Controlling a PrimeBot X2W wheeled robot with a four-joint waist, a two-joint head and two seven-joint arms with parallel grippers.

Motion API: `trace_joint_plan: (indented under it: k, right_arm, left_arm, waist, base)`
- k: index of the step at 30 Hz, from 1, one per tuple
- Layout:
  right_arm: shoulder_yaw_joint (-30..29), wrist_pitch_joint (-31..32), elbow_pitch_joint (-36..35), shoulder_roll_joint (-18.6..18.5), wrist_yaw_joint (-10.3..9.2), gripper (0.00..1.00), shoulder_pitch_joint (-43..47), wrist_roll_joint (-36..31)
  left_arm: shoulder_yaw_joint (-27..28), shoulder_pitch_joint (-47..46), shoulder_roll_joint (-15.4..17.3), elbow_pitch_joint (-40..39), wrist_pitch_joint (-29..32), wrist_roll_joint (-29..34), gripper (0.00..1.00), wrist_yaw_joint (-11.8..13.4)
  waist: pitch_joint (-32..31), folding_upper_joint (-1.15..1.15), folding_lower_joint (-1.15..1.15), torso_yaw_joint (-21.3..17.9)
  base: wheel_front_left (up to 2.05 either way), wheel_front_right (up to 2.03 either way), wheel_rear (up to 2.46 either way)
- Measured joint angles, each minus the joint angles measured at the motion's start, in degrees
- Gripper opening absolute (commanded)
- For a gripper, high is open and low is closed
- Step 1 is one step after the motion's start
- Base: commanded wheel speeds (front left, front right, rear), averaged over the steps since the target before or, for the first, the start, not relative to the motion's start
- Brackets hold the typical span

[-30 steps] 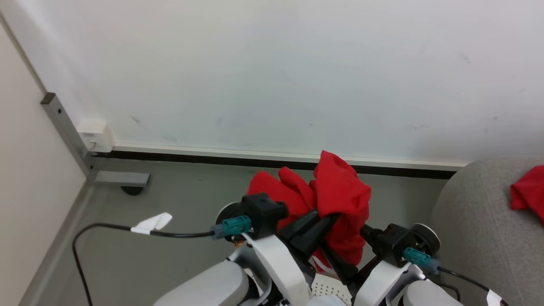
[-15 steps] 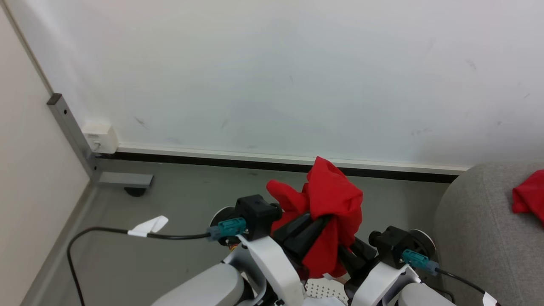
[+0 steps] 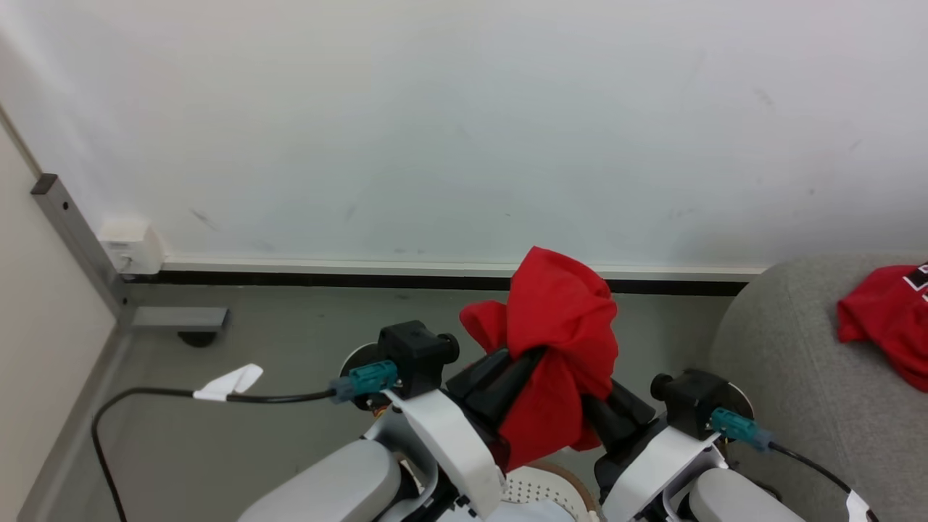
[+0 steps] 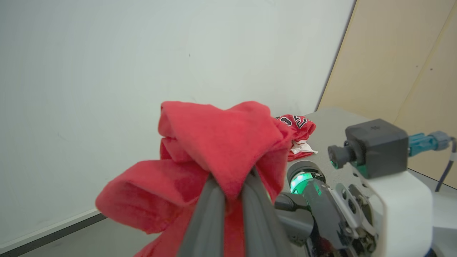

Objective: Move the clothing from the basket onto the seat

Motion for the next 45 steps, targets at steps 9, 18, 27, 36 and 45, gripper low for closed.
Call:
trace_joint_plan:
  k: [9, 18, 27, 36, 45]
  right_arm:
    - [-6.25, -0.16, -1.51, -1.62, 0.0, 0.0, 0.17, 1.18]
    - [-15.22, -0.24, -4.54, -4.03, 0.0, 0.0, 3.45, -1.24]
    - [-21.02, 0.12, -8.5, -4.33, 0.0, 0.0, 7.32, -3.69]
    - [-24.91, 0.91, -11.92, -2.88, 0.0, 0.0, 10.61, -5.32]
    - [-28.91, 2.05, -14.26, -2.67, 0.0, 0.0, 10.2, -5.77]
  left_arm:
    - [-0.25, -0.32, -0.09, -0.75, -0.56, 0.13, 1.0, 0.62]
    - [0.18, 0.03, 0.37, -0.82, -3.1, 1.38, 1.0, 1.7]
    - [-0.31, 0.07, 0.69, 0.11, -4.21, 2.76, 1.0, 1.83]
    - [-0.63, -0.75, 0.77, 1.88, -4.65, 3.59, 1.0, 1.15]
    - [-0.99, -2.74, 0.76, 1.93, -4.11, 4.16, 1.0, 0.83]
  waist:
    - [0.88, 0.0, 0.0, -3.54]
    - [2.32, 0.0, 0.0, -9.8]
    - [4.49, 0.0, 0.01, -18.06]
    - [7.19, 0.0, 0.01, -24.21]
    - [10.36, 0.0, 0.01, -25.61]
  base:
    - [0.0, 0.0, 0.0]
    - [0.0, 0.0, 0.0]
    - [0.0, 0.0, 0.0]
    - [0.0, 0.0, 0.0]
    - [0.0, 0.0, 0.0]
